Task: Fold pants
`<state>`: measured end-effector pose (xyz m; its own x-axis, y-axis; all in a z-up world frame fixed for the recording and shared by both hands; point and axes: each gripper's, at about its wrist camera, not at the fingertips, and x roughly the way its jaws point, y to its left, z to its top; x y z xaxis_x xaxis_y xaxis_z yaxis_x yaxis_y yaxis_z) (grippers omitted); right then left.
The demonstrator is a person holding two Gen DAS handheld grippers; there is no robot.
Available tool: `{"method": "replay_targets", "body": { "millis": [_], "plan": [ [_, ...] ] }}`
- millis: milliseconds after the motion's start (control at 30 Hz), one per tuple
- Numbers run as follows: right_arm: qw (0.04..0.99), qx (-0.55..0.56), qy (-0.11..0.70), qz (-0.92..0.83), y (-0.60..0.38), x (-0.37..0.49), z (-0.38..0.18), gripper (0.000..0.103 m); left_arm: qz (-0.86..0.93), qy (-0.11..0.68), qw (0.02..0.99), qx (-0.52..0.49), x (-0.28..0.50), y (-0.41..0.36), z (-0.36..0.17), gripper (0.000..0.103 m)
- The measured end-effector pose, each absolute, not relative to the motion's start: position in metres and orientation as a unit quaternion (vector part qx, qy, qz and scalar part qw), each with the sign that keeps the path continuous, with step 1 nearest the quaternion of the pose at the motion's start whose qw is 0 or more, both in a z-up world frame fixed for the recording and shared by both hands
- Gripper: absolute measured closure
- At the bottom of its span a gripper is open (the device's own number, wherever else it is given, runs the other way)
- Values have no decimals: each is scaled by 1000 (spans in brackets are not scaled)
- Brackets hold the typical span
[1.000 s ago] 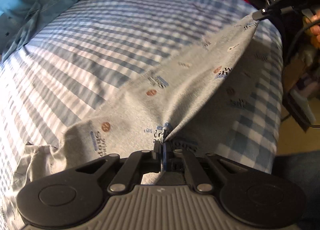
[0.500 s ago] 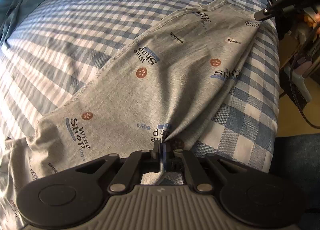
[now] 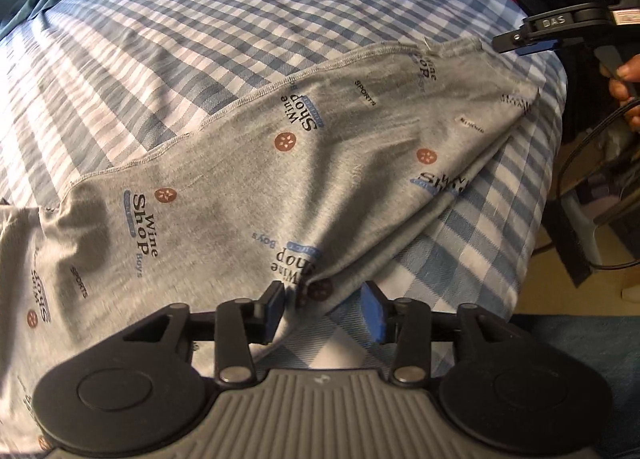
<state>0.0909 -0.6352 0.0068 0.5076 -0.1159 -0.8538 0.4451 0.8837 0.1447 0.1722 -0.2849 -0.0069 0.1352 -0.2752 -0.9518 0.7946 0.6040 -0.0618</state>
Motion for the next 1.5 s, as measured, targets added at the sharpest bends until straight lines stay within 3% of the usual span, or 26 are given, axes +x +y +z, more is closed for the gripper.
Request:
{"method": "replay_targets", "body": {
  "millis": [300,367,433,533,833,1000,1067,1133,1200,1400,1500],
  "plan": [
    [853,131,492,-114,-634,125,-7,68,-367,536,721,243,169,-303,-12,53],
    [848,128,503,-107,-634,130,-13,73,-363,536,721,247,169,-306,-14,57],
    [844,131,509,-106,-634,132,-17,89,-361,534,721,255,169,-308,-16,74],
    [846,127,509,-97,-634,132,-14,97,-363,527,719,271,169,-310,-18,103],
    [844,103,515,-112,-641,122,1,98,-386,534,706,260,160,-317,-16,103],
    [836,127,524,-108,-645,121,-8,90,-380,550,707,230,158,-310,-12,97],
    [839,133,515,-114,-645,114,-4,76,-362,559,717,205,159,-300,-7,87],
    [837,144,515,-112,-645,104,-2,61,-342,574,724,174,161,-289,-4,65],
    [836,143,520,-105,-641,95,-1,53,-300,590,737,136,167,-275,-3,57],
    [821,158,539,-102,-632,76,-6,44,-140,658,737,-65,193,-233,-19,55],
    [814,177,543,-106,-631,74,-13,45,-77,664,727,-158,197,-215,-29,63]
  ]
}}
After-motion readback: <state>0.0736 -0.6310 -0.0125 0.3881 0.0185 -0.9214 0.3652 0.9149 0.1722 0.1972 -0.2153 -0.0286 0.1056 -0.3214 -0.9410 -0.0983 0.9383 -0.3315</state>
